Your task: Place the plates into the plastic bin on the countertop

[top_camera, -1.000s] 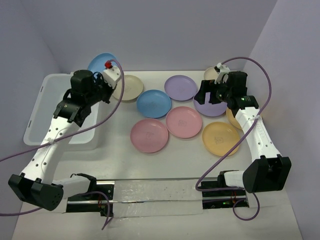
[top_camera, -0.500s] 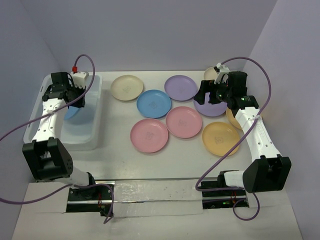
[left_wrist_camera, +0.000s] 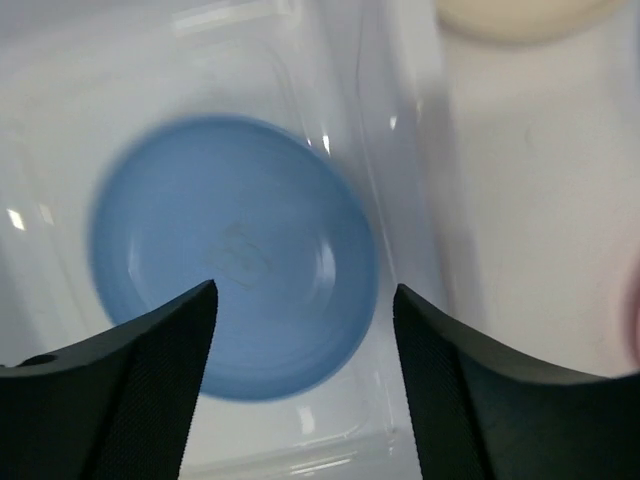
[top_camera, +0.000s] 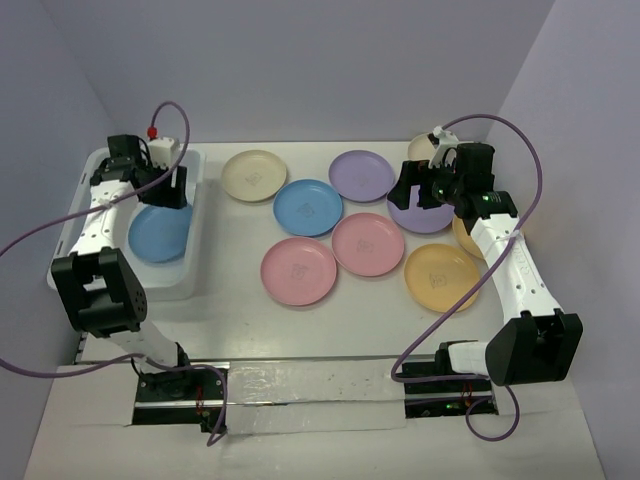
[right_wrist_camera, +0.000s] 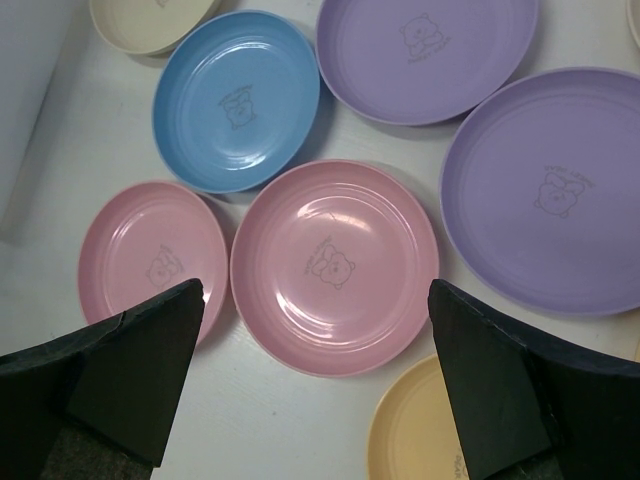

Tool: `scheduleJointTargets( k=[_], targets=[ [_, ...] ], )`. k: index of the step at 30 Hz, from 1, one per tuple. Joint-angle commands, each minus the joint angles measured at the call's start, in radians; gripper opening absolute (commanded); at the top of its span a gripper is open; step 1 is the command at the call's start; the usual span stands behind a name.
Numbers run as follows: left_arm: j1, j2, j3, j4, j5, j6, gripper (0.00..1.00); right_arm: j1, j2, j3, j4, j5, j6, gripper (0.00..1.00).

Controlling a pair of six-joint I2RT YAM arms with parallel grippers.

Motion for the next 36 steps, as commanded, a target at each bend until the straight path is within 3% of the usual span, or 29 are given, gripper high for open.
scheduleJointTargets(
  k=[1,4,6,9,13,16,27,36],
  targets=[
    [-0.046,-0.176,0.136,0.008,0.116,0.001,0.8,-0.001,0.001,0.051,0.002,-0.004,-0.012,1.0],
    [-0.139,-0.278,0.113,-0.045,0.193,0.095,0.8,-0.001,0.009,0.053,0.001,-0.009,-0.011,1.0],
    [-0.295,-0.322,0.02,-0.075,0.226,0.164,0.8,-0.001,0.013,0.056,-0.002,-0.013,-0.01,1.0],
    [-0.426,-0.351,-0.098,-0.066,0.231,0.207,0.8,-0.002,0.016,0.056,-0.002,-0.013,-0.01,1.0],
    [-0.552,-0.328,-0.212,0.0,0.287,0.229,0.77,-0.003,0.016,0.055,-0.002,-0.012,-0.01,1.0],
    [-0.606,-0.303,-0.264,0.161,0.289,0.263,0.73,-0.002,0.016,0.053,-0.003,-0.011,-0.012,1.0],
    [-0.729,0.138,0.005,0.296,0.178,0.21,0.56,-0.001,0.03,0.051,-0.006,0.011,-0.012,1.0],
    [-0.768,0.356,0.159,0.299,0.178,0.195,0.46,-0.002,0.04,0.055,-0.007,0.023,-0.012,1.0]
  ],
)
